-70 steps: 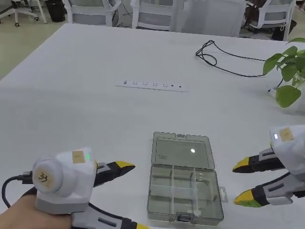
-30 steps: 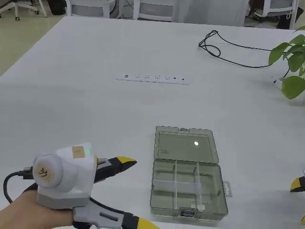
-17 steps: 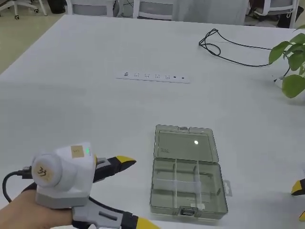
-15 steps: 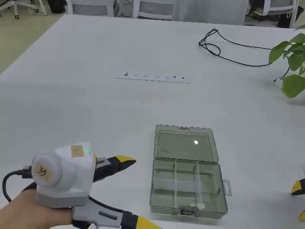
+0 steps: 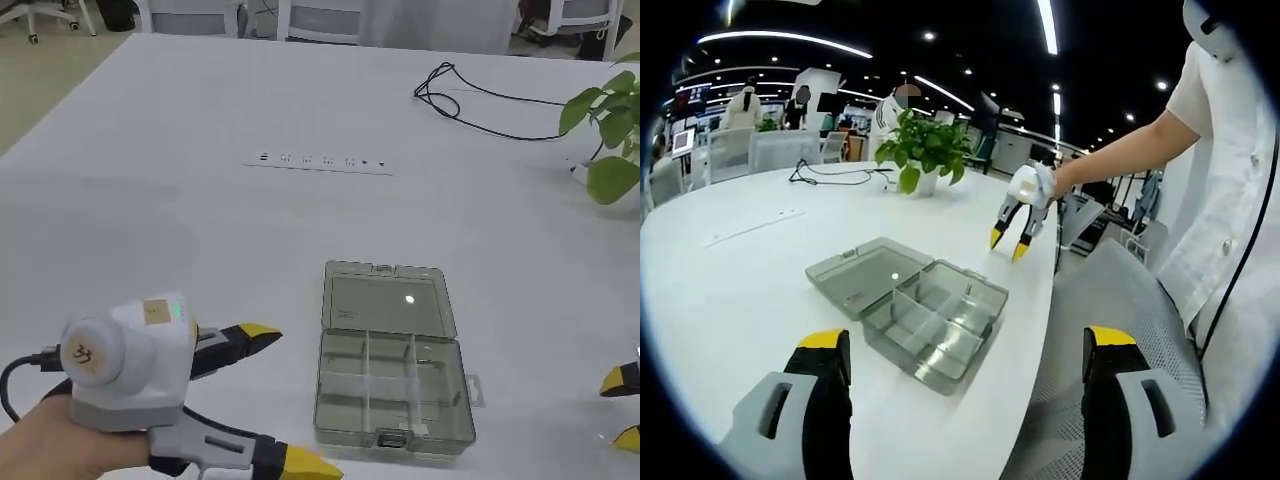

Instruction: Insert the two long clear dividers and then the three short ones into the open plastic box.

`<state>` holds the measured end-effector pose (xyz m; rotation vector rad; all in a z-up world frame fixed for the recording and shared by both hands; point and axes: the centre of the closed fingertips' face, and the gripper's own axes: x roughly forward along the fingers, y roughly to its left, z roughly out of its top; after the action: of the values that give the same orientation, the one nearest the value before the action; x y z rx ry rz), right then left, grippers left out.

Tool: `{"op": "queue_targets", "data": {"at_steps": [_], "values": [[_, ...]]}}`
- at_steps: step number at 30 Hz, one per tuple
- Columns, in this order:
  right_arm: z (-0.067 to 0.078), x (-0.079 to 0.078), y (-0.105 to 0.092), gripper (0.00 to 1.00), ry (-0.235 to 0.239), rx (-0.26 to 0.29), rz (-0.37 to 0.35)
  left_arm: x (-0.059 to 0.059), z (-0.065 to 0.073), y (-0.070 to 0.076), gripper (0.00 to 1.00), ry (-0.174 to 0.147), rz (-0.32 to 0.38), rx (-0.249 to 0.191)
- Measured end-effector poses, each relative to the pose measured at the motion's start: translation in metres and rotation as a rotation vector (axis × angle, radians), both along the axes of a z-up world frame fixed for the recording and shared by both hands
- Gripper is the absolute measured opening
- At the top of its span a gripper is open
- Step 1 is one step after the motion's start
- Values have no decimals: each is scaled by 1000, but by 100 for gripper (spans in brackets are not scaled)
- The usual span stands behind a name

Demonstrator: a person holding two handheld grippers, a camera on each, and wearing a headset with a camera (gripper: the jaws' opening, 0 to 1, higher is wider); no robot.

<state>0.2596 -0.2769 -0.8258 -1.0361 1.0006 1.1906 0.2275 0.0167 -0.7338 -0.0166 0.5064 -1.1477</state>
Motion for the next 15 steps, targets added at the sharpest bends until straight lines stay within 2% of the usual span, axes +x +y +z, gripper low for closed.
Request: {"op": "queue_targets", "data": {"at_steps": [10,15], "values": [[46,3,51,33,-93,105,19,8,11,-9,94,11,37,-31],[67,3,77,33,-131,149,29,11,16,-18,90,54,59,-59]]}}
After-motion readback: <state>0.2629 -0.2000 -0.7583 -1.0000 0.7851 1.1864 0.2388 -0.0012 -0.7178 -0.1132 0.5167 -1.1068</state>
